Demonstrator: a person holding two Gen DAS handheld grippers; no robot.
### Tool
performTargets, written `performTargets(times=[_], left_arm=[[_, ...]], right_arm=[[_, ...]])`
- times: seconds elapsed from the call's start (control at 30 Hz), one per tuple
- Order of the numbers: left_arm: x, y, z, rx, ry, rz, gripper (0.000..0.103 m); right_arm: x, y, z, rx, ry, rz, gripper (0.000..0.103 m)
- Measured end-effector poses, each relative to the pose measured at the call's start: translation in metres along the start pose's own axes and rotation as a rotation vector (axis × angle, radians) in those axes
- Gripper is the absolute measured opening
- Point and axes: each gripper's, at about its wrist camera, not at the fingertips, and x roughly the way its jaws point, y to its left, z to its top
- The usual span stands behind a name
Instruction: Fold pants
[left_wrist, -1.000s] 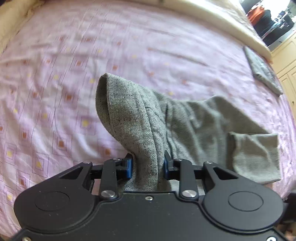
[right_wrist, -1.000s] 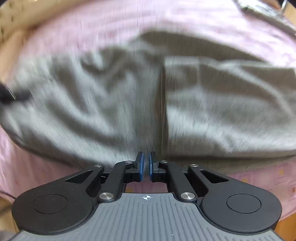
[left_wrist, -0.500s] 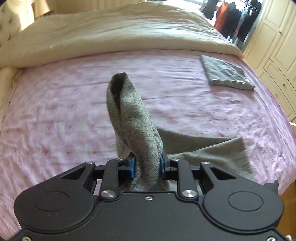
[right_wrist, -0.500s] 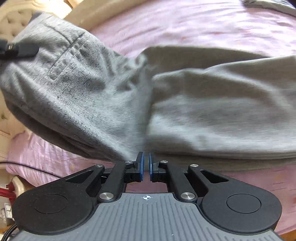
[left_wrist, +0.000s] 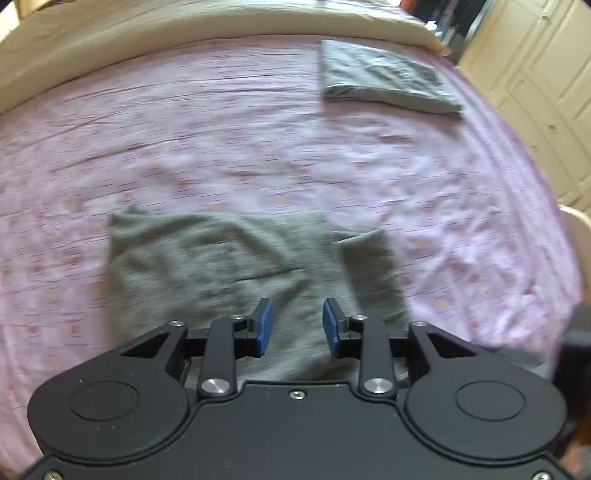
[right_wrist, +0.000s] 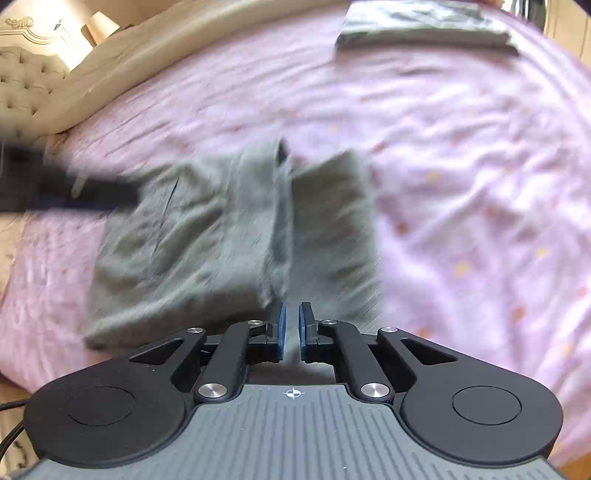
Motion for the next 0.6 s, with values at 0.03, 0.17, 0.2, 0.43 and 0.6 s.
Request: performTargets(times=[0.03,0.17,0.2,0.43,0.6], left_arm=[[0.001,0.011,-0.004,-0.019,0.005,0.044,0.052],[0.016,0.061,-0.023,-0.110,0.073,0.181,0.052],[0.022,0.072,-0.028,-0.126,0.094,0.201,0.052],[0.073,0.101,-0.051,-0.115,0.223,0.212,0.052],[0.074,0.106,-0.045,-0.068,0.206,0.187,0.054]], right_arm=[[0.001,-0.002,0.006,0.007,-0.018,0.022,0.014],[0.015,-0.008,0.030,0.037,-0.028,0.136,0.051],[0.023,-0.008,0.038,0.036,-0.005,0.145,0.051],[0.070,-0.004,0.045,0.081,0.121,0.124,0.052],[0.069,0.007,0.043,0.088,0.149,0.136,0.057]])
